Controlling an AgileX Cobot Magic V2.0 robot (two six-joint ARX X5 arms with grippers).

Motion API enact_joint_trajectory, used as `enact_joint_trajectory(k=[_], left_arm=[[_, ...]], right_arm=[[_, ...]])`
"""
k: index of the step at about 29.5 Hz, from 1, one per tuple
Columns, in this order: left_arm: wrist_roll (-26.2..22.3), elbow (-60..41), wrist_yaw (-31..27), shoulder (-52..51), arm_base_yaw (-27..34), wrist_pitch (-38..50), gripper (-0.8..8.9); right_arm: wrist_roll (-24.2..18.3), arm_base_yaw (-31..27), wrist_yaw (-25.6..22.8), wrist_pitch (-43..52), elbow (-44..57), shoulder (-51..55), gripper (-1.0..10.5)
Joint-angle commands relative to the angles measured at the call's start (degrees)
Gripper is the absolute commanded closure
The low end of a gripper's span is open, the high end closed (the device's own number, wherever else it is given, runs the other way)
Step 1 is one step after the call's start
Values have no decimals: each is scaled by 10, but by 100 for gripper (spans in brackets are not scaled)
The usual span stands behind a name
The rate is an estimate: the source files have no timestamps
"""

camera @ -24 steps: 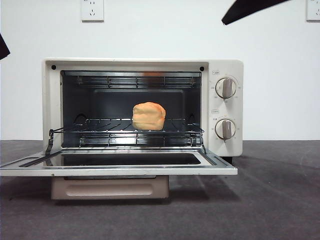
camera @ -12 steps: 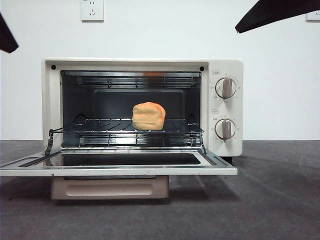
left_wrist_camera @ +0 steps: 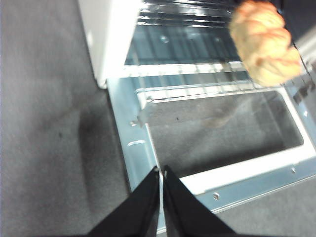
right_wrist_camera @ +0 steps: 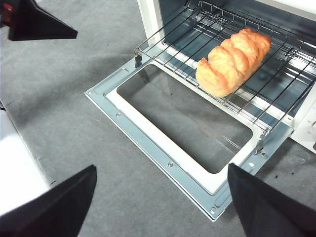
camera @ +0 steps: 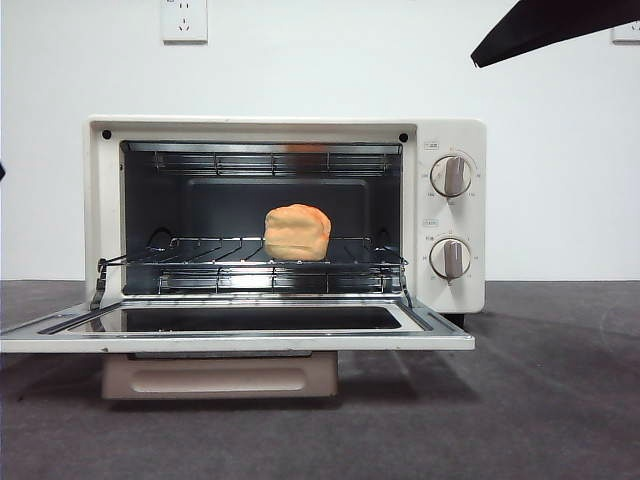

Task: The left arm flap open the oven, the right arm pick bread and place it into oven, the left arm flap close the oven

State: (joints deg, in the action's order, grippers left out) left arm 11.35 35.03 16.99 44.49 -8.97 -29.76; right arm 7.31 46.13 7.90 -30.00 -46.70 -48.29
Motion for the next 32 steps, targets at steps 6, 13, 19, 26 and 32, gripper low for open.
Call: enact_joint_trajectory(k=[6, 13, 19, 26, 32], left_arm=[[3, -34, 91, 91, 83, 79, 800], [-4, -34, 92, 212, 95, 143, 800], [-3, -34, 113, 296, 96, 191, 800], [-3, -34, 151, 355, 95, 214, 800], [-3, -34, 171, 378, 95, 221, 800]], right_arm=[[-3, 6, 0, 4, -5, -3, 524], [-3, 6, 0, 4, -5, -3, 524], [-3, 6, 0, 4, -5, -3, 524], [-3, 6, -4, 4, -5, -3, 524], [-3, 6, -4, 4, -5, -3, 524]])
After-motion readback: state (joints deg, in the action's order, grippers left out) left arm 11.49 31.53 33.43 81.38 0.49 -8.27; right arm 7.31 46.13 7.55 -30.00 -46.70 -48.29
